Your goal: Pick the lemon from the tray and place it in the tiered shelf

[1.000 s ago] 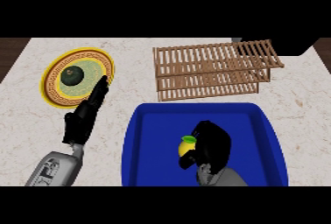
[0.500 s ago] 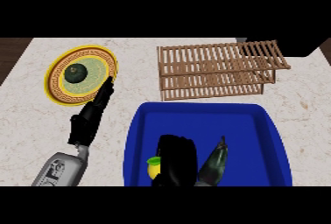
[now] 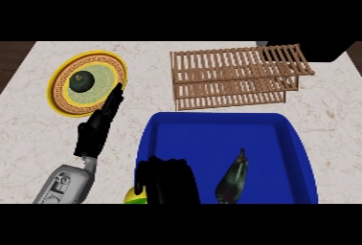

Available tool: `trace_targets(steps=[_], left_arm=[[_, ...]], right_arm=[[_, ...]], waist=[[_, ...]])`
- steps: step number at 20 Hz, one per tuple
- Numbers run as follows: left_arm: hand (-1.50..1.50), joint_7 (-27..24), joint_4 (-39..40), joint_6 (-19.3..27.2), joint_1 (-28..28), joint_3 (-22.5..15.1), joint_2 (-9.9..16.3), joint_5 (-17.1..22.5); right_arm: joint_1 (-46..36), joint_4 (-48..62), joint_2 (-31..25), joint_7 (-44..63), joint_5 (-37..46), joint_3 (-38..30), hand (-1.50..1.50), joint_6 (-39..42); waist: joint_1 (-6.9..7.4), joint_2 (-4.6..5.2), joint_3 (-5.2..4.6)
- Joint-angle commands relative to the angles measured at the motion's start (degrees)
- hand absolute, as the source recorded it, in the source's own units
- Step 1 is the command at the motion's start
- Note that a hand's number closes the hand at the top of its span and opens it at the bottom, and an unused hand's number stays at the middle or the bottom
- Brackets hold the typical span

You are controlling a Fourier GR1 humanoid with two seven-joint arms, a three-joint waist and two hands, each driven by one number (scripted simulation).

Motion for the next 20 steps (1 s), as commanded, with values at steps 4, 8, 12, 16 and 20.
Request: trace_targets(steps=[4,8,12,16,20], left_arm=[[0.00,0.59,0.62,0.34,0.36,0.45,-0.31,-0.34],[0.00,-0.87,0.73,0.63,1.67,0.65,-0.79,-0.31],[0.00,0.41,-1.97,-0.09,3.45,0.72,0.47,-0.06],[0.00,-0.29,-2.29,-0.73,3.60,1.16,0.90,0.11],[0.00,-0.76,-1.79,-1.24,3.24,2.54,2.01,0.40]], right_arm=[[-5.65,-7.45,0.67,15.88,7.54,-0.63,1.50,-6.92],[-9.94,-10.15,0.66,19.39,12.41,-5.16,1.50,0.89],[-12.05,-11.04,0.66,19.49,16.70,-9.94,1.50,5.66],[-16.77,-13.79,0.66,19.52,17.66,-16.04,1.50,10.64],[-21.55,-12.81,0.66,19.53,20.46,-20.55,1.50,16.88]], waist=[[-0.67,-0.41,-0.07],[-1.50,-0.77,-0.18],[-1.32,-0.90,-0.14],[-1.50,-0.91,-0.14],[-1.79,-0.88,-0.18]])
